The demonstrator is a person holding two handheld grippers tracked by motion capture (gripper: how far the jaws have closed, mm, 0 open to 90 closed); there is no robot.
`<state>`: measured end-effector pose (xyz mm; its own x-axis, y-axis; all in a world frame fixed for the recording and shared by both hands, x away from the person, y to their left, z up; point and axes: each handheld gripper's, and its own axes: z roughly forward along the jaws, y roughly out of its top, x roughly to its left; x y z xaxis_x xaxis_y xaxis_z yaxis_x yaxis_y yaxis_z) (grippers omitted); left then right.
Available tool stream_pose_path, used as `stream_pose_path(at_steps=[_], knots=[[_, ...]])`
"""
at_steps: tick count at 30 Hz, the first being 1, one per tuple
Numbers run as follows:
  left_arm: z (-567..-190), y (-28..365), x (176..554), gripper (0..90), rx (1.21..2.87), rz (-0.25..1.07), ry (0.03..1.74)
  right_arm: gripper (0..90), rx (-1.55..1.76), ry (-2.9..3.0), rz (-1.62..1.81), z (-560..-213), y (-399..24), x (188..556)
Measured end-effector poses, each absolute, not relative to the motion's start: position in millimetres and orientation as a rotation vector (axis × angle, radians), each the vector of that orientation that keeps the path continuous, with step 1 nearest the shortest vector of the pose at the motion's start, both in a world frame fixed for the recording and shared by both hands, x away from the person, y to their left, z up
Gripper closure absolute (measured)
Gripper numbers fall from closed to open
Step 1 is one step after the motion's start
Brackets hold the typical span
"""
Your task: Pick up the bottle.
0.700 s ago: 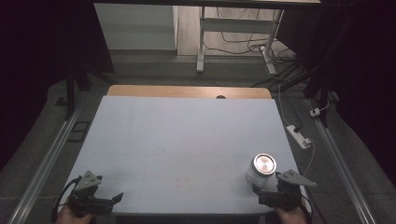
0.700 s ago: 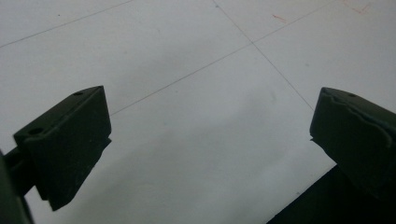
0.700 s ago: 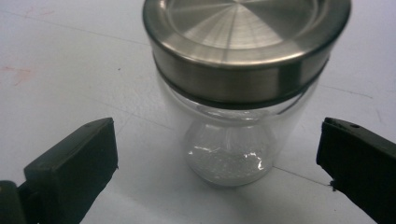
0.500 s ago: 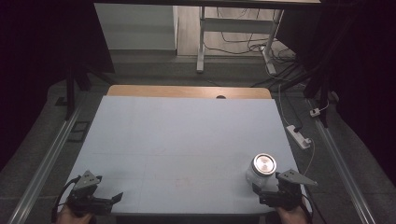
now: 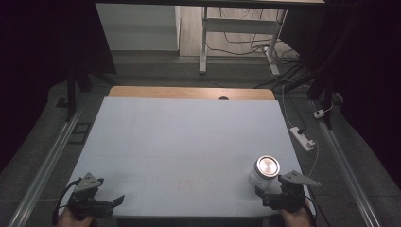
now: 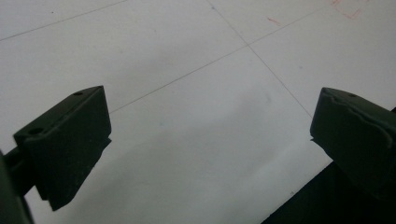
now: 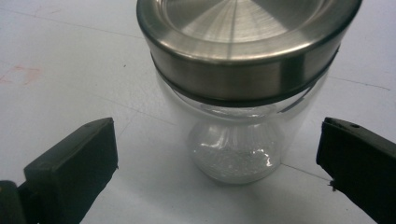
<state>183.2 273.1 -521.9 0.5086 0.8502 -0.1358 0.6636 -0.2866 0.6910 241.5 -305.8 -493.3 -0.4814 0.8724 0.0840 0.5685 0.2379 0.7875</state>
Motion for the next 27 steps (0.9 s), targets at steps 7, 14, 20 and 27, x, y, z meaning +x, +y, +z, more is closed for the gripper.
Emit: stream_pose_path(at_steps=[7, 14, 20, 27], knots=[[-521.8, 273.3, 183.1, 0.0, 2.039, 0.331, 1.229, 0.0, 1.319, 2.141, 1.105, -492.6, -306.2, 242.1], [-521.9, 272.9, 183.4, 0.0, 2.044, 0.330, 1.226, 0.0, 1.303, 2.127, 1.091, -491.2, -310.4, 245.5], [-521.6, 273.7, 183.6, 0.0, 2.037, 0.311, 1.216, 0.0, 1.292, 2.146, 1.104, -492.2, -310.9, 249.3], [-521.4, 273.7, 183.7, 0.0, 2.034, 0.304, 1.208, 0.0, 1.256, 2.147, 1.108, -493.4, -311.7, 256.0]])
